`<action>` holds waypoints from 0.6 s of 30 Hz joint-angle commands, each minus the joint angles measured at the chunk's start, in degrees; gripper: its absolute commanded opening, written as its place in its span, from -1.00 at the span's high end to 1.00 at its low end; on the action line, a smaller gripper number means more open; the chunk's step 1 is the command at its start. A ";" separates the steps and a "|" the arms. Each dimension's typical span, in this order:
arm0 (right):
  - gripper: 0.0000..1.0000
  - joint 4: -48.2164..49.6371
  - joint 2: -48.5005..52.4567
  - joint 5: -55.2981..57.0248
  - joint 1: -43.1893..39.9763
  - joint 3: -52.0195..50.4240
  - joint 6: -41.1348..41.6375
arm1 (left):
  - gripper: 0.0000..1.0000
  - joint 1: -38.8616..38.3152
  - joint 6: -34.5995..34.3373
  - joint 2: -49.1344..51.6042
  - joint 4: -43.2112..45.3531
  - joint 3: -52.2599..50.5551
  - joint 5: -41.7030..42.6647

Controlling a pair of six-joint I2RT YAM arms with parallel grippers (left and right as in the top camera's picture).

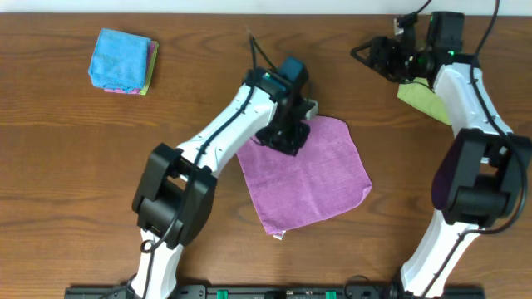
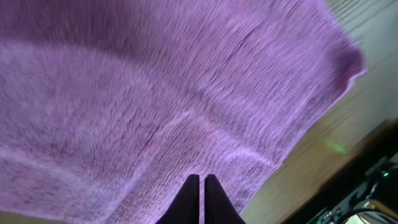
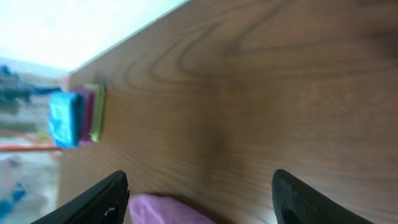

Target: Fold the cloth

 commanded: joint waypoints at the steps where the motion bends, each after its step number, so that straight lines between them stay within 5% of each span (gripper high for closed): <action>1: -0.46 -1.75 0.11 1.84 -2.14 1.38 -6.10 | 0.88 0.81 -2.40 -1.05 1.01 -4.31 -1.11; 6: -0.41 -3.39 0.11 2.23 -5.35 1.62 -6.95 | 0.88 -0.83 -4.13 -1.09 3.65 -9.68 -2.49; 18: -0.36 -10.73 -4.31 3.74 -6.45 1.77 -14.78 | 0.88 -4.13 -9.16 -1.29 9.16 -10.45 -22.86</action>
